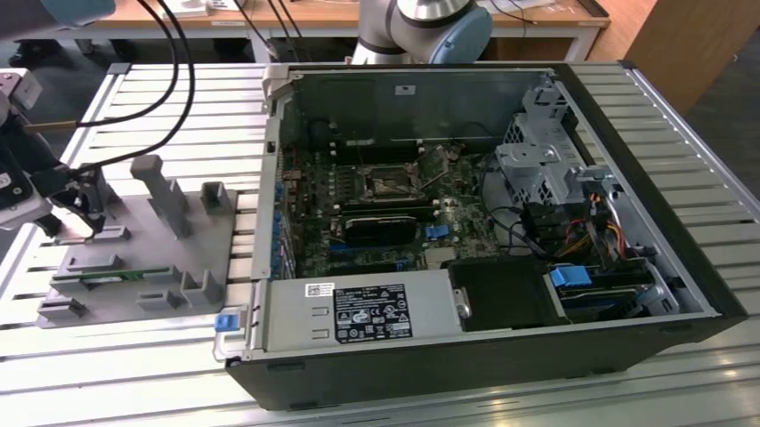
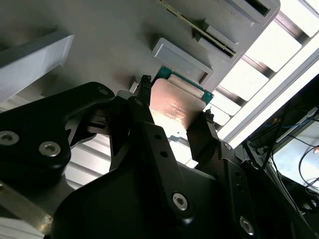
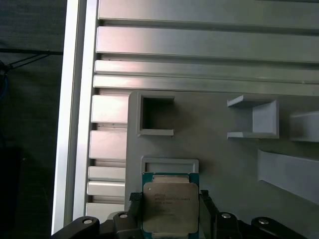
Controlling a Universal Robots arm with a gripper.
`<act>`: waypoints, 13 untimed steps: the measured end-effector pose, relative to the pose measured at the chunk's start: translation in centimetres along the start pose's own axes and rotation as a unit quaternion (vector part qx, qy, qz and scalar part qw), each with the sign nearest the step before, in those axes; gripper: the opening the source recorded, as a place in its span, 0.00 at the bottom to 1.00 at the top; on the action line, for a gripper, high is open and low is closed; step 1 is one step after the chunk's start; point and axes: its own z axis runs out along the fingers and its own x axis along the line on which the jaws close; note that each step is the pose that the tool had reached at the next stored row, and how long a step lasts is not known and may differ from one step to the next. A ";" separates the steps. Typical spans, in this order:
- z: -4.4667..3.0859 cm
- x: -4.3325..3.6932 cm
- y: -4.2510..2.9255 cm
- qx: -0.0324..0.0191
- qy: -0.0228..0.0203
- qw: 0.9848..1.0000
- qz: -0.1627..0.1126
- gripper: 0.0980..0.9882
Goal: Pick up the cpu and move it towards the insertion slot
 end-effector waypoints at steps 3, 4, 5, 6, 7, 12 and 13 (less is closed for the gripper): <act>-0.08 0.00 0.01 0.000 0.000 1.000 0.000 0.50; -0.10 0.00 0.01 0.000 0.000 1.000 0.000 0.50; -0.12 0.00 0.01 0.000 0.000 1.000 0.000 0.50; -0.14 0.00 0.01 0.000 0.000 1.000 0.000 0.50; -0.16 0.00 0.01 0.000 0.000 1.000 0.000 0.50; -0.27 0.00 0.02 0.000 0.000 1.000 0.000 0.50; -0.29 0.00 0.02 0.000 0.000 1.000 0.000 0.50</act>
